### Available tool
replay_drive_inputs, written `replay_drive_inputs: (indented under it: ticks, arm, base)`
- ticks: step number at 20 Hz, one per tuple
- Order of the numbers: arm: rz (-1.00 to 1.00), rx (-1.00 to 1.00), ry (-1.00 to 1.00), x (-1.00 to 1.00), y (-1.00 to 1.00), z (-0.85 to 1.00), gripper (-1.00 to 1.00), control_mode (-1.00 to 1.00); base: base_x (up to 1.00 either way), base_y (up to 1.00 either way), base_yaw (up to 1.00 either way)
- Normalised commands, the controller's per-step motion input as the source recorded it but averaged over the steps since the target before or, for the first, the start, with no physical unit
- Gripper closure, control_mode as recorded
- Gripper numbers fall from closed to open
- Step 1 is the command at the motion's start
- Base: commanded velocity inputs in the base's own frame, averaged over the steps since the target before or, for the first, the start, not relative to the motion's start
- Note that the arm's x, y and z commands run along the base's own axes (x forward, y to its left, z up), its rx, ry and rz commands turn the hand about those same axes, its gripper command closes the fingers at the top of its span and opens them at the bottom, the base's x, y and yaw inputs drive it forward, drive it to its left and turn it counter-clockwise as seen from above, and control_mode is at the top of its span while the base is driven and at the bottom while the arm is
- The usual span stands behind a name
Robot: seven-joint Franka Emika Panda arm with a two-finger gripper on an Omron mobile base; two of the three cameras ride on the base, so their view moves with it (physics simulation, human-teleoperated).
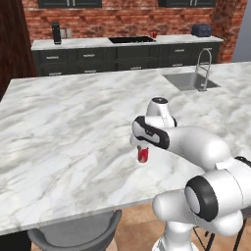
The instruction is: Four empty soda cans are scattered around the kitchen. Gather all the cans and cluster them next to the stove for recycling.
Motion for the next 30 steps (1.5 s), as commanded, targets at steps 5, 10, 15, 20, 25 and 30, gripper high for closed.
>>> replay_drive_inputs:
  ticks: [5,10,15,20,25,30]
  arm:
    - [0.0,0.0,0.0,0.17,0.0,-0.15,-1.0,-1.0]
    - [0.0,0.0,0.0,0.14,0.0,-0.12,-1.0,-1.0]
    - [0.0,0.0,0.02,0.09,0.0,-0.05,-1.0,-1.0]
    - [0.0,0.0,0.01,0.12,0.0,-0.08,-1.0,-1.0]
    - [0.0,0.0,0.01,0.14,0.0,-0.1,-1.0,-1.0]
    - [0.0,0.0,0.02,0.03,0.0,-0.09,-1.0,-1.0]
  base:
    - [0.0,0.0,0.0]
    - [0.0,0.0,0.0]
    - [0.0,0.0,0.0]
    - [0.0,0.0,0.0]
    - [0.0,0.0,0.0]
    - [0.0,0.0,0.0]
